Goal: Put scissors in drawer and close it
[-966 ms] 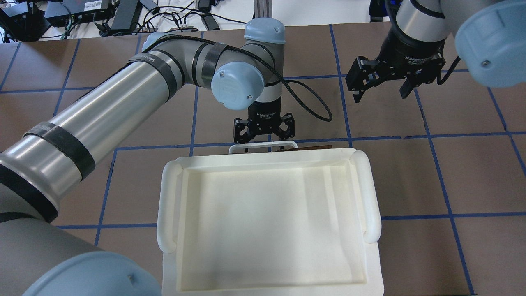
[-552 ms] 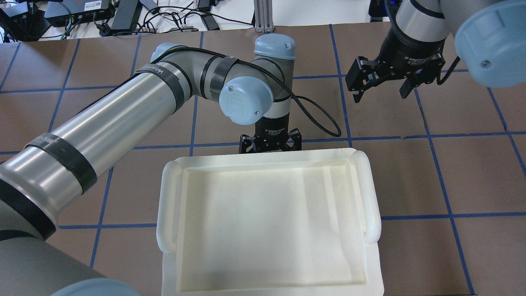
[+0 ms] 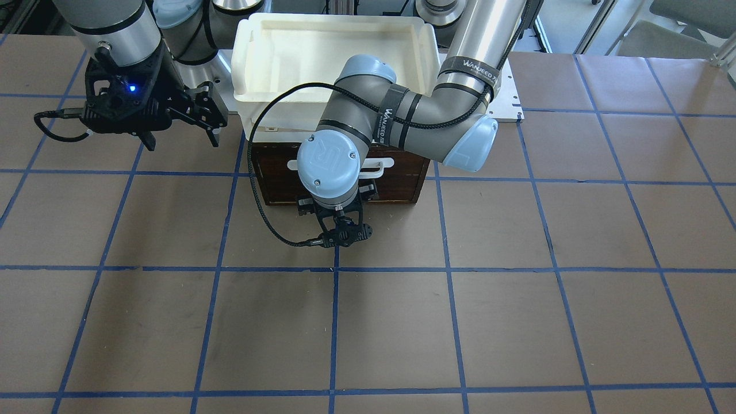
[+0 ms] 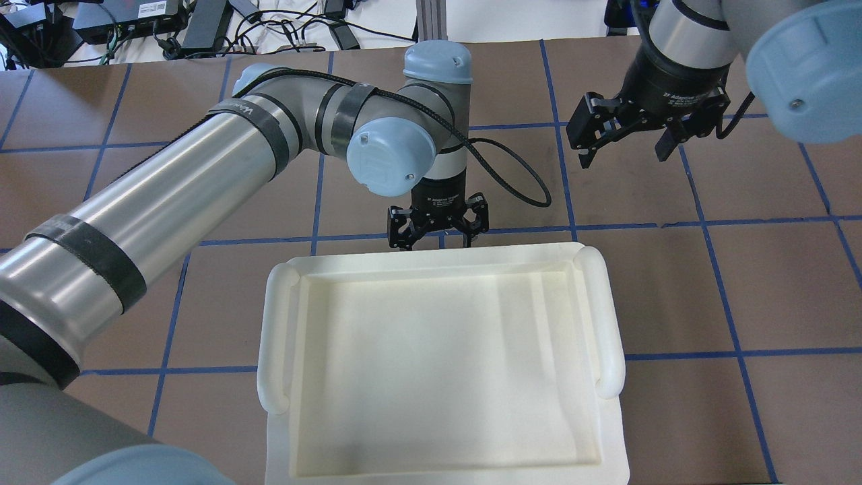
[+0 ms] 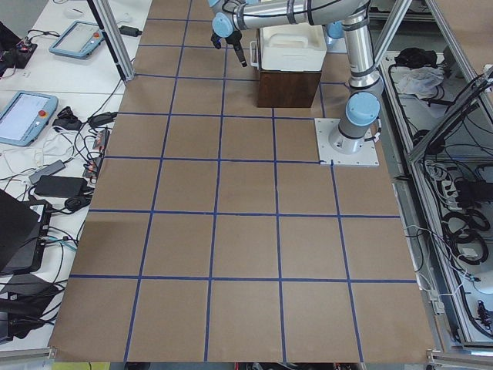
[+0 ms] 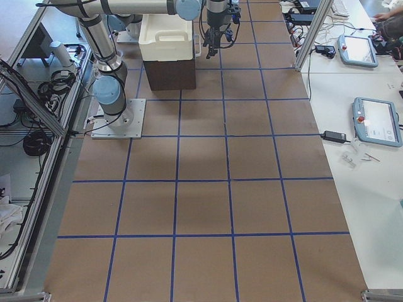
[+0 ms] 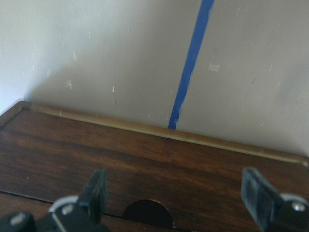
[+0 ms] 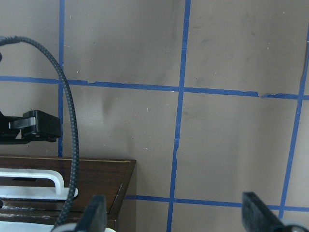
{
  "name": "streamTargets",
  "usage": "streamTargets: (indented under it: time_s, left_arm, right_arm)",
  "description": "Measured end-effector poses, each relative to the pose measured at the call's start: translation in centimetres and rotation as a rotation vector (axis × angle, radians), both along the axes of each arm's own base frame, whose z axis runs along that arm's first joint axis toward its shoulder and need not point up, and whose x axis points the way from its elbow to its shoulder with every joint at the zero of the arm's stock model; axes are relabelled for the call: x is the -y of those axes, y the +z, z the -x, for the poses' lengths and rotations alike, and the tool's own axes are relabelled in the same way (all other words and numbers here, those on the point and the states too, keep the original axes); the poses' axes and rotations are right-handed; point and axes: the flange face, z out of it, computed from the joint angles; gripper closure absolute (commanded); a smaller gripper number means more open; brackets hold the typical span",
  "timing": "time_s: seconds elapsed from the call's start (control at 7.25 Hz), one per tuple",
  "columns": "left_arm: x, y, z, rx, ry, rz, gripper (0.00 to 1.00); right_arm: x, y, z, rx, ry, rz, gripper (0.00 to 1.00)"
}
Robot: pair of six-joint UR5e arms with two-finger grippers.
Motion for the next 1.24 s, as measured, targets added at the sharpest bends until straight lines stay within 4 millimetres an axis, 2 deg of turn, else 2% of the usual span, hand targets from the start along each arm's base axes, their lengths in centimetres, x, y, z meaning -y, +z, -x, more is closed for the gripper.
streamTargets:
  time_s: [0.14,0.41,0.55,0.83,1.1,1.24]
  left_arm:
    - [0.7,1.6,-0.3,-0.031,-0.018,0.055,0.0]
    - [0.4,7.9,-1.1,-0.067,-0.057,0.186,0.0]
    - [-0.6,11.8,-2.0,-0.07,-0.098,0.254,0.0]
    - [-3.2,17.8,-3.4,-0.087,-0.143,0.342,0.0]
    - [-5.7,21.4,-4.5,-0.091,-0.15,0.371,0.0]
    - [-6.5,22.3,-5.4,-0.071,-0.152,0.363,0.0]
  right_arm:
    - [0.0,0.0,0.0,0.0,0.0,0.0,0.0]
    - [0.0,0.1,0.0,0.0,-0.003,0.001,0.0]
    - [0.0,0.1,0.0,0.0,-0.01,0.001,0.0]
    - [0.0,0.0,0.1,-0.001,-0.022,0.0,0.0]
    - [-0.3,0.1,0.1,-0.002,-0.073,-0.015,0.0]
    - [-0.5,0.2,0.1,-0.002,-0.101,-0.018,0.0]
